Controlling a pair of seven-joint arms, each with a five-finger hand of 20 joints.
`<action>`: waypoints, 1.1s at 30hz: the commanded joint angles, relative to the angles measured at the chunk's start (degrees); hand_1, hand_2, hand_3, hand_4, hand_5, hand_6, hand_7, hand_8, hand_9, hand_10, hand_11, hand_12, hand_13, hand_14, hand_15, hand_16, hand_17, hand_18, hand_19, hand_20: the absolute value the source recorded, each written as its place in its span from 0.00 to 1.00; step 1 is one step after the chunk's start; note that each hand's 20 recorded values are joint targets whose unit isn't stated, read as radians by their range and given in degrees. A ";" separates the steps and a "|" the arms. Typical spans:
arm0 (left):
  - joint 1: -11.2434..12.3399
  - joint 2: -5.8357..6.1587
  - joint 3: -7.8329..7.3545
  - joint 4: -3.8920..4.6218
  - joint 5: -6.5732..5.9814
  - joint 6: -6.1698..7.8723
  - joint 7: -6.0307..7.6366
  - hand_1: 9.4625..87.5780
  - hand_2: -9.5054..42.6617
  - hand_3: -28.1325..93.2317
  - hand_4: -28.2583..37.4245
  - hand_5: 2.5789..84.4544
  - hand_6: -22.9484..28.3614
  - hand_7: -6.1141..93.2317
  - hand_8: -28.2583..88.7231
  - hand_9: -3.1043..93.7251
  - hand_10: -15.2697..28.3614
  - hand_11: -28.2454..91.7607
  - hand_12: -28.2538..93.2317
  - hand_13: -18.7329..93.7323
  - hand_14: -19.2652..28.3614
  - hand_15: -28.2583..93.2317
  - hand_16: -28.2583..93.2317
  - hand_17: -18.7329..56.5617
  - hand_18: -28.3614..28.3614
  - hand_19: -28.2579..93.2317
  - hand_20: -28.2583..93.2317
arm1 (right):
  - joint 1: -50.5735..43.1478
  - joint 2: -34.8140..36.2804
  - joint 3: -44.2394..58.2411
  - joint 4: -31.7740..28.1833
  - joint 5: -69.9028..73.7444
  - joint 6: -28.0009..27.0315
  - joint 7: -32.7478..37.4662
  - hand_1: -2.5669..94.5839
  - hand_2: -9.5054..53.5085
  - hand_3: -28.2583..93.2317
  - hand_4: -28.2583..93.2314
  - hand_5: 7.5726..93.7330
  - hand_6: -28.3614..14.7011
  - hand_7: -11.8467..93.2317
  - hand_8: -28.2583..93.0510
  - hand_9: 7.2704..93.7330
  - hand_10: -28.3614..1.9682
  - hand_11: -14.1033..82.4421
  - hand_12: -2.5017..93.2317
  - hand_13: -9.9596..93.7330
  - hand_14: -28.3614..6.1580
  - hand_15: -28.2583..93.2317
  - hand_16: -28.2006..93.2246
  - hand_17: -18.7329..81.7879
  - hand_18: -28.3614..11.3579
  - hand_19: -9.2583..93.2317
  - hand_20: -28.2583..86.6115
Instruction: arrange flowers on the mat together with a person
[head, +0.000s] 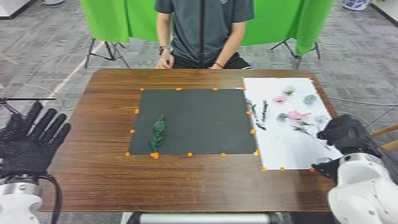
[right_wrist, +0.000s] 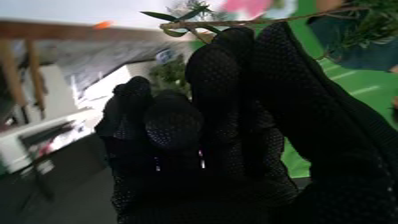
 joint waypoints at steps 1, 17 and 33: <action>0.03 0.55 0.06 0.15 -0.28 0.41 -0.84 0.24 0.41 0.83 0.00 0.37 0.56 0.20 0.14 0.35 0.65 0.38 0.27 0.37 0.69 0.39 0.19 0.19 0.71 0.43 0.31 | 5.66 -2.42 -5.66 -0.99 0.94 -1.87 -2.91 0.53 0.00 0.85 0.08 0.70 0.64 0.61 0.36 0.76 0.59 0.57 0.64 0.70 0.38 0.86 0.66 0.55 0.11 0.94 0.63; 1.25 0.46 0.99 -0.95 0.42 1.41 -0.25 0.24 0.42 0.84 0.00 0.38 0.56 0.19 0.14 0.35 0.65 0.38 0.27 0.37 0.69 0.40 0.19 0.19 0.71 0.43 0.31 | 21.30 -9.44 -27.08 3.32 0.92 -7.94 -4.84 0.51 0.00 0.85 0.14 0.70 0.64 0.62 0.37 0.77 0.58 0.59 0.62 0.70 0.37 0.86 0.67 0.56 0.09 0.96 0.63; -1.82 2.00 4.28 0.37 -0.40 1.13 -2.30 0.24 0.42 0.84 0.00 0.39 0.57 0.20 0.14 0.35 0.65 0.39 0.27 0.38 0.70 0.40 0.19 0.19 0.71 0.43 0.31 | 30.50 -16.92 -42.00 14.12 -2.38 -9.86 3.59 0.52 0.00 0.83 0.12 0.70 0.63 0.61 0.37 0.78 0.55 0.59 0.60 0.70 0.34 0.86 0.66 0.57 0.06 0.98 0.60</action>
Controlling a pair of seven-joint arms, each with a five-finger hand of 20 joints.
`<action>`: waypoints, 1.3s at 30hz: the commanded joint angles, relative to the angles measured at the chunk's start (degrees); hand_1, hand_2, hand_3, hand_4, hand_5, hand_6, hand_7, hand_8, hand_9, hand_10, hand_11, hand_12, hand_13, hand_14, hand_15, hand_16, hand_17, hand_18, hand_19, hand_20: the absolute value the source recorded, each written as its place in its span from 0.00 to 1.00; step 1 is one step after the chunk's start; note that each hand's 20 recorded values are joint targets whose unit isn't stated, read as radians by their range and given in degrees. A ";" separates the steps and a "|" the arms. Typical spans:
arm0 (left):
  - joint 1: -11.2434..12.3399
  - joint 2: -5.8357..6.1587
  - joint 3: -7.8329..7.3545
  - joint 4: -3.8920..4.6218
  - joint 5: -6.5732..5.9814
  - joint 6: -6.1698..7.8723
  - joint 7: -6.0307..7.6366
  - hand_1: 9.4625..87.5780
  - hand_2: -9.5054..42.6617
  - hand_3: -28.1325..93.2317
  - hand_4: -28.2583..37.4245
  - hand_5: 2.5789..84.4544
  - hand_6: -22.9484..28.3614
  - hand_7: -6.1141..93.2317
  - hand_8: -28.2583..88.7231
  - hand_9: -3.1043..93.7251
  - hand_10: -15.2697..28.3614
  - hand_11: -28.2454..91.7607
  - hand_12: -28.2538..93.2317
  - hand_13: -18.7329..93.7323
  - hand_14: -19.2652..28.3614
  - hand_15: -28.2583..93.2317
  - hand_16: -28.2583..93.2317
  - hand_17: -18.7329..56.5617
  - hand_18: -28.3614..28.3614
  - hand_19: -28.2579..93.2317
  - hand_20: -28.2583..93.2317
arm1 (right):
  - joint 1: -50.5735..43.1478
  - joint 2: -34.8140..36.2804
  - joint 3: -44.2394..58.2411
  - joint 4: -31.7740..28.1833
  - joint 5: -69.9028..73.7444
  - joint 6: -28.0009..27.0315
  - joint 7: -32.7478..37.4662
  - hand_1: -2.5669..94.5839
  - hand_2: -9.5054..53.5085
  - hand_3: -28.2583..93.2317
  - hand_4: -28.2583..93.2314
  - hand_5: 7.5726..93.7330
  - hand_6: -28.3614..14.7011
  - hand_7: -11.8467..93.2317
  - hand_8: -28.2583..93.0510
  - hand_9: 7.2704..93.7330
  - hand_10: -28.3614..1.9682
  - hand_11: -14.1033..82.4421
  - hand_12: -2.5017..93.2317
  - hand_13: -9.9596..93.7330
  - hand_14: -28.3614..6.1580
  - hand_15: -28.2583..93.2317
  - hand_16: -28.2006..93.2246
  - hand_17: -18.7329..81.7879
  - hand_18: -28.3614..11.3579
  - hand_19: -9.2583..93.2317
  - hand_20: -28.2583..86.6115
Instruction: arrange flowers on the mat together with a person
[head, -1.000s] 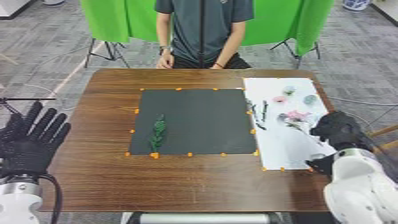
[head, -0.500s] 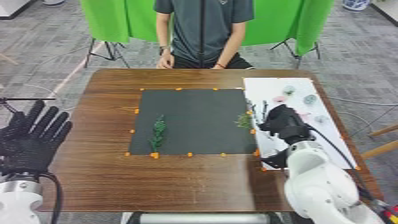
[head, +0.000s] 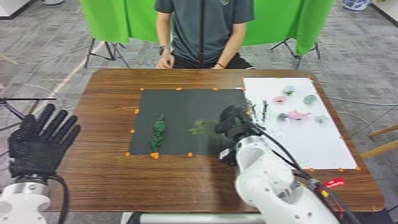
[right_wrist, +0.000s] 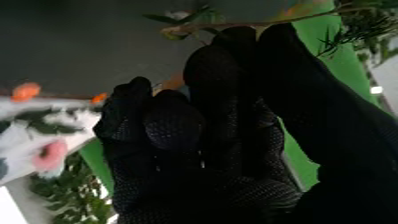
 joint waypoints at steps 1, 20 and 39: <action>-1.59 0.71 1.84 0.92 -0.42 0.39 -1.96 0.24 0.42 0.84 0.00 0.39 0.57 0.20 0.14 0.35 0.66 0.39 0.27 0.38 0.70 0.40 0.19 0.19 0.71 0.43 0.31 | 2.65 -3.94 -4.88 2.11 1.19 -1.19 4.80 0.52 0.00 0.83 0.12 0.70 0.63 0.61 0.37 0.78 0.54 0.59 0.60 0.70 0.33 0.86 0.66 0.57 0.05 0.98 0.60; -1.68 0.63 1.64 1.24 -0.69 0.03 -2.97 0.26 0.39 0.84 0.00 0.39 0.57 0.20 0.14 0.36 0.66 0.39 0.28 0.38 0.69 0.40 0.19 0.19 0.71 0.43 0.31 | 0.52 -2.95 -6.48 0.64 -1.23 8.74 2.38 0.42 0.00 0.89 0.00 0.61 0.50 0.54 0.10 0.66 0.36 0.70 0.40 0.68 0.32 0.85 0.63 0.55 0.05 0.99 0.53; -1.30 0.47 1.40 0.51 1.58 0.32 -3.98 0.25 0.41 0.83 0.00 0.40 0.57 0.20 0.14 0.36 0.67 0.39 0.28 0.38 0.71 0.41 0.20 0.19 0.71 0.43 0.31 | -3.37 -0.10 -1.30 -2.51 2.51 -3.18 4.65 0.49 0.05 0.83 0.07 0.74 0.52 0.37 0.31 0.75 0.39 0.64 0.47 0.71 0.32 0.85 0.64 0.58 0.02 1.00 0.54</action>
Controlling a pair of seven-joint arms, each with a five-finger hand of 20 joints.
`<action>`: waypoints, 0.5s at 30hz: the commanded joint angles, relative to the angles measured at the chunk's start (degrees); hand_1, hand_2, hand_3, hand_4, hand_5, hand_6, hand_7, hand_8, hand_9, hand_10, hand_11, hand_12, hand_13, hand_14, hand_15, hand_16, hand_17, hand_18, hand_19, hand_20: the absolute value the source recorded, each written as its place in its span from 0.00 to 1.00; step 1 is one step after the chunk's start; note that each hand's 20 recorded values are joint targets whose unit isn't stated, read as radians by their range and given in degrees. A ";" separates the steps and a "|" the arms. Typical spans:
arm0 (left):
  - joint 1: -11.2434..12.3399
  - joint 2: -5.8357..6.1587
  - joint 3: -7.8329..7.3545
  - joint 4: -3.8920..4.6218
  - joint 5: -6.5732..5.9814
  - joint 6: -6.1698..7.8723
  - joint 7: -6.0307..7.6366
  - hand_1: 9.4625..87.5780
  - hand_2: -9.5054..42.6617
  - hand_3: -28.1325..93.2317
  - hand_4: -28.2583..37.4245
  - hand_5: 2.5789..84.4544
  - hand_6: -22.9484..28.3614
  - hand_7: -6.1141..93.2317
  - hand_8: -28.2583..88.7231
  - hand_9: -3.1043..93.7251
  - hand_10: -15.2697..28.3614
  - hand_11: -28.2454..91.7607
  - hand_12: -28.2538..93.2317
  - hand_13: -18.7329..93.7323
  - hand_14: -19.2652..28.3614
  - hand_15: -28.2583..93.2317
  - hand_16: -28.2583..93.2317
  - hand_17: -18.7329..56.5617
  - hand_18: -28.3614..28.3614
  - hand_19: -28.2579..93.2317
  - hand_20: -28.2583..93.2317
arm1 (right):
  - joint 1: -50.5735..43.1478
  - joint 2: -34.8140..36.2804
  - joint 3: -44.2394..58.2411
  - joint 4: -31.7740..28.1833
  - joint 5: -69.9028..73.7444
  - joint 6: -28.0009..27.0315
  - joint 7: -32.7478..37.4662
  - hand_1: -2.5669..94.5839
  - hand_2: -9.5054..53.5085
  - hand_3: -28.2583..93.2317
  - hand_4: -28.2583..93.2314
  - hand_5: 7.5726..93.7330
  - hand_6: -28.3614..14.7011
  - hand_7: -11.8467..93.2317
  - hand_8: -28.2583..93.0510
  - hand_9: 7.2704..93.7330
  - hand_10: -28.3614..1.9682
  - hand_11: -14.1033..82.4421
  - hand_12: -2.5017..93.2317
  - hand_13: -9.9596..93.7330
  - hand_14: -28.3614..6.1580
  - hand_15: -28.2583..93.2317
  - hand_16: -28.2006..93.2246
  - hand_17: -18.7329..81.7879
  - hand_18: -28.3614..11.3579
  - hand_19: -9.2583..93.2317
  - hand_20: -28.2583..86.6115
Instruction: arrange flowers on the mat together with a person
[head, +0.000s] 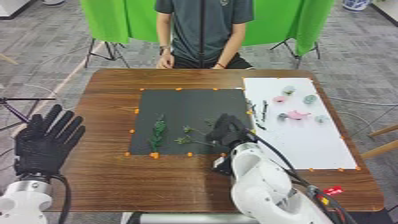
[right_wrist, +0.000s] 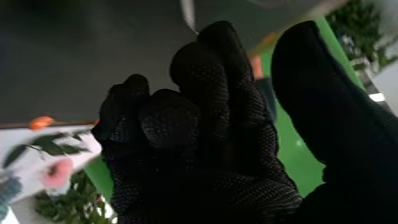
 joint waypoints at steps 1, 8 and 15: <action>-1.06 -0.07 1.58 -0.13 3.03 0.23 -2.15 0.25 0.41 0.83 0.00 0.40 0.57 0.20 0.14 0.36 0.67 0.39 0.28 0.38 0.71 0.41 0.20 0.19 0.71 0.43 0.31 | -1.57 -0.89 -0.03 1.85 -0.87 -2.24 1.29 0.49 0.09 0.82 0.07 0.75 0.52 0.37 0.31 0.75 0.39 0.64 0.47 0.71 0.32 0.85 0.64 0.58 0.02 1.00 0.54; -4.51 0.30 5.89 0.98 2.59 -0.02 -3.54 0.25 0.42 0.83 0.00 0.40 0.58 0.20 0.14 0.36 0.67 0.39 0.28 0.38 0.71 0.41 0.19 0.19 0.71 0.43 0.31 | -2.10 -2.54 -0.68 2.90 -0.57 -3.15 0.23 0.53 0.23 0.82 0.04 0.76 0.52 0.36 0.33 0.77 0.39 0.65 0.44 0.72 0.33 0.85 0.63 0.58 0.03 1.00 0.55; -6.92 0.71 7.70 1.77 3.07 -0.58 -4.86 0.25 0.42 0.83 0.00 0.40 0.58 0.20 0.14 0.36 0.68 0.40 0.28 0.38 0.71 0.41 0.19 0.19 0.71 0.43 0.31 | -1.97 -4.99 -2.12 4.11 -0.13 -3.61 -1.27 0.52 0.23 0.83 0.05 0.77 0.53 0.37 0.34 0.78 0.40 0.66 0.43 0.73 0.33 0.85 0.63 0.59 0.02 1.00 0.56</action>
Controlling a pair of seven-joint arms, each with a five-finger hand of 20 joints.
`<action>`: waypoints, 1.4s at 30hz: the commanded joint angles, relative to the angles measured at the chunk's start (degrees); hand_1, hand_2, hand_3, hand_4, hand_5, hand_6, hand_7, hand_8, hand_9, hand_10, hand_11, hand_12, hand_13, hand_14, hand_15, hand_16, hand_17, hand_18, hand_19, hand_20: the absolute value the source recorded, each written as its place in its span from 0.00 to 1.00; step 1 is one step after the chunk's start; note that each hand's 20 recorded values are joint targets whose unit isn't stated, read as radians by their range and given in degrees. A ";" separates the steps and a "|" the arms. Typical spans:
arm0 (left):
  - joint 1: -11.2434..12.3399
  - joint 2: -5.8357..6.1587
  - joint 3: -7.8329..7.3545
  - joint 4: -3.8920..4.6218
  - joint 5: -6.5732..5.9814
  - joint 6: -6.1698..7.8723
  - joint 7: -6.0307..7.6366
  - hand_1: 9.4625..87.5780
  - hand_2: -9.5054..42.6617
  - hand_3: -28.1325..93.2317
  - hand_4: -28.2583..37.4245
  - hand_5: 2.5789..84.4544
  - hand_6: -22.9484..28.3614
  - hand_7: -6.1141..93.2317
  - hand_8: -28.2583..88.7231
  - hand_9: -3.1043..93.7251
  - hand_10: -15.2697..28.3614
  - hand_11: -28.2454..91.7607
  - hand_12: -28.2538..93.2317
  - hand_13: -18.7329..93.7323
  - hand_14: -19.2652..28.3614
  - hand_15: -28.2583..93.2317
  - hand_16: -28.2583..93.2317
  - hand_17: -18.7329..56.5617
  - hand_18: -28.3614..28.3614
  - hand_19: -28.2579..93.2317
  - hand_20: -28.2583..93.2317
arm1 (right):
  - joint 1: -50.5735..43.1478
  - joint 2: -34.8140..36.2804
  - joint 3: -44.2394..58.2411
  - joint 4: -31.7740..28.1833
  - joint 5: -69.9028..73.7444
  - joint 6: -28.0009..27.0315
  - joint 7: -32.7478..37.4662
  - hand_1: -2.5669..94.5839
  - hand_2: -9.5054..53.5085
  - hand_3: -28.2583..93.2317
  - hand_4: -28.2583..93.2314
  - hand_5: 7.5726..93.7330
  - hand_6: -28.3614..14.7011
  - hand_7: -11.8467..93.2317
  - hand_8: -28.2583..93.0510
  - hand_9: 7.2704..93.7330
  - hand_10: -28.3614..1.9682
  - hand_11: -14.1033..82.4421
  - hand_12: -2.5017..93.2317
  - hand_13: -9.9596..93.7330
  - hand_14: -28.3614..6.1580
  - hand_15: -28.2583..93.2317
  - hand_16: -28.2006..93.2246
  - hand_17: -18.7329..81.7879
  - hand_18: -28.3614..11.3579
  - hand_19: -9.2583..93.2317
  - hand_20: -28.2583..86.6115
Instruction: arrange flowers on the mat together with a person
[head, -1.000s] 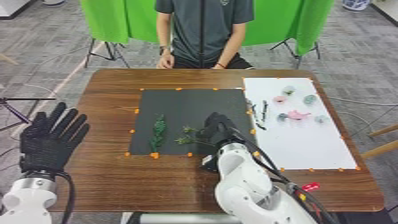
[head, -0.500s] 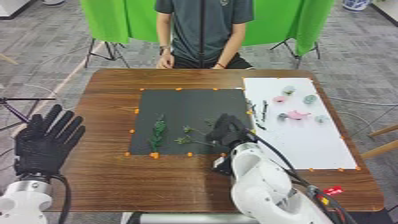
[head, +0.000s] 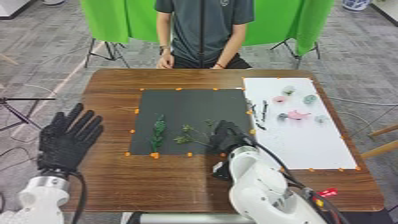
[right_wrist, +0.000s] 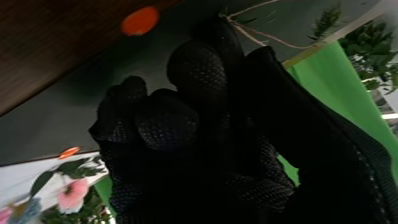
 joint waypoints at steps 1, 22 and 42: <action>-2.10 0.22 1.26 0.84 0.23 -0.20 -2.22 0.25 0.42 0.83 0.00 0.40 0.58 0.20 0.14 0.36 0.68 0.40 0.28 0.38 0.71 0.41 0.19 0.19 0.71 0.43 0.31 | -1.18 -2.77 -2.80 1.91 0.05 -0.59 -1.91 0.52 0.23 0.83 0.05 0.77 0.53 0.37 0.34 0.78 0.40 0.66 0.43 0.73 0.33 0.85 0.63 0.59 0.02 1.00 0.56; -2.40 0.30 1.79 1.00 -0.88 0.41 -2.41 0.25 0.43 0.83 0.00 0.40 0.58 0.20 0.14 0.37 0.68 0.40 0.28 0.38 0.71 0.42 0.19 0.19 0.71 0.43 0.31 | -1.50 -3.47 -4.28 1.48 1.04 0.57 -1.43 0.51 0.22 0.83 0.06 0.78 0.54 0.38 0.34 0.78 0.40 0.65 0.42 0.74 0.33 0.85 0.63 0.59 0.02 1.00 0.56; -1.96 0.15 0.99 1.18 -1.56 1.01 -2.09 0.24 0.44 0.83 0.00 0.41 0.58 0.20 0.14 0.37 0.68 0.40 0.28 0.38 0.71 0.42 0.19 0.18 0.71 0.44 0.31 | -0.68 -2.56 -5.12 0.30 0.69 3.22 -0.49 0.46 0.22 0.83 0.07 0.76 0.53 0.37 0.31 0.79 0.39 0.61 0.37 0.73 0.33 0.84 0.62 0.58 0.03 1.00 0.54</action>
